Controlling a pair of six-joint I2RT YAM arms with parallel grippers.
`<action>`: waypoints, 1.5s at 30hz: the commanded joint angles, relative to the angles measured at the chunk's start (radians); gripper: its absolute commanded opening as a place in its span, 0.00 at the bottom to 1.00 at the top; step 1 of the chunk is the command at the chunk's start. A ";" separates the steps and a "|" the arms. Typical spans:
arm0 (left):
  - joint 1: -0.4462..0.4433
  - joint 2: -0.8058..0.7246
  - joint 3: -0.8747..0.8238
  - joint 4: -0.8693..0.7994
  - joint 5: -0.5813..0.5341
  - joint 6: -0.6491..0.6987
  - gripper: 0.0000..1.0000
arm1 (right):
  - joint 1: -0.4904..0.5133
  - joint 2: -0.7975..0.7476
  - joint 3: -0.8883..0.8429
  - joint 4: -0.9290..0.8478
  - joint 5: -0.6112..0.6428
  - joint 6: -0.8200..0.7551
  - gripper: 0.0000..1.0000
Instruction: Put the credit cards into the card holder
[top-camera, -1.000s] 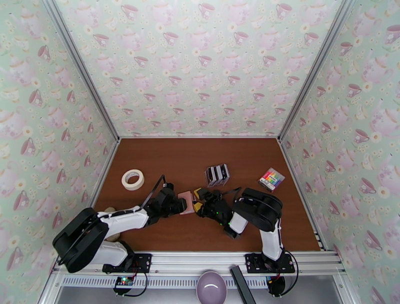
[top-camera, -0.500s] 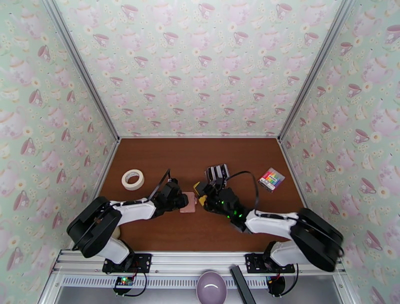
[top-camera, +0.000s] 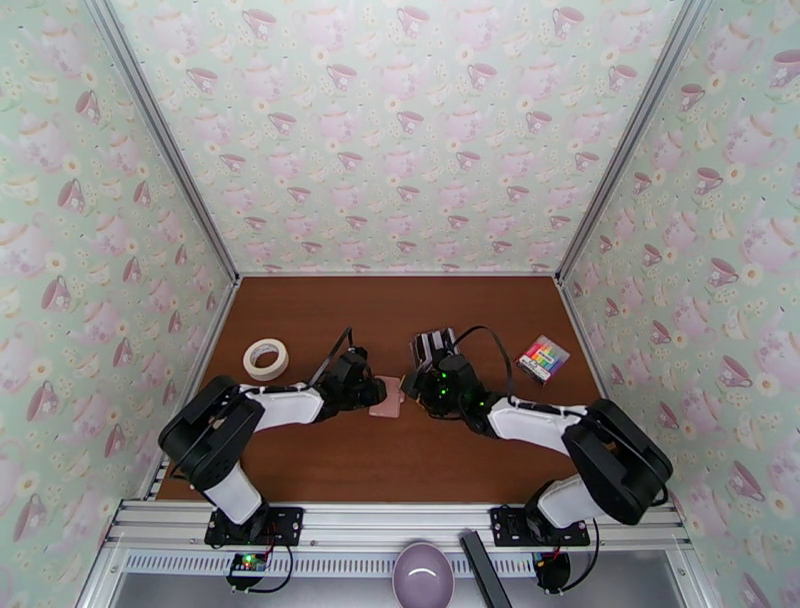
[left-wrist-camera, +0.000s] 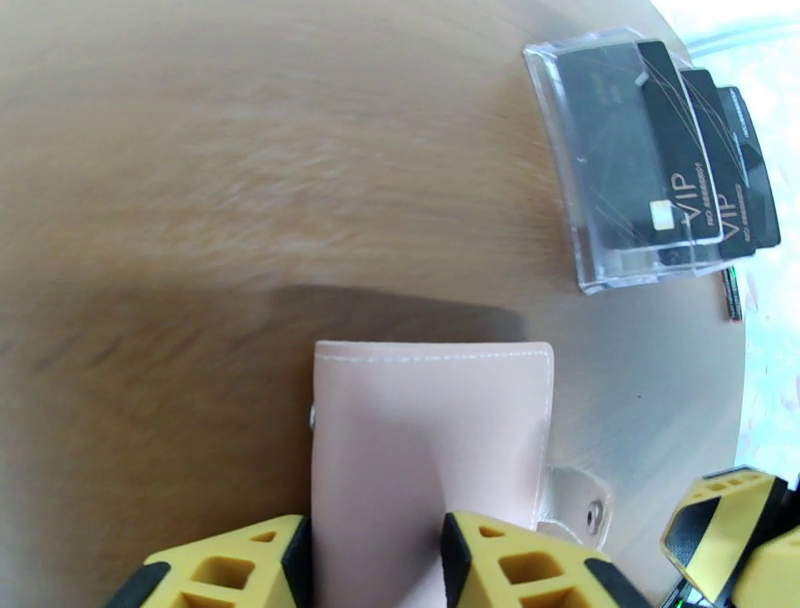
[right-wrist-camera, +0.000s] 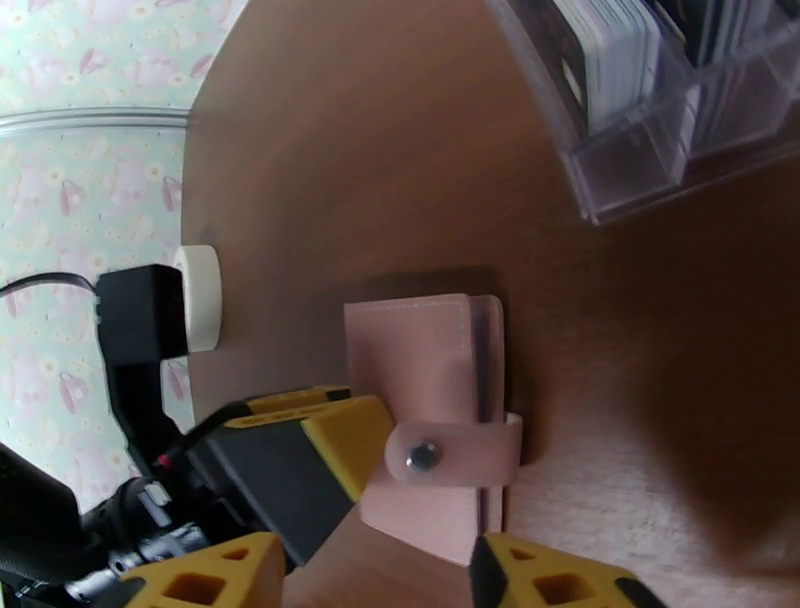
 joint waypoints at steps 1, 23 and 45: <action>0.020 0.103 0.023 -0.054 0.046 0.089 0.43 | -0.030 0.035 -0.003 0.110 -0.081 0.005 0.40; 0.066 -0.038 -0.079 -0.079 0.102 0.109 0.45 | -0.071 0.136 -0.072 0.331 -0.197 0.084 0.14; -0.004 0.045 0.008 -0.122 0.094 0.147 0.39 | -0.072 0.328 -0.081 0.603 -0.252 0.198 0.06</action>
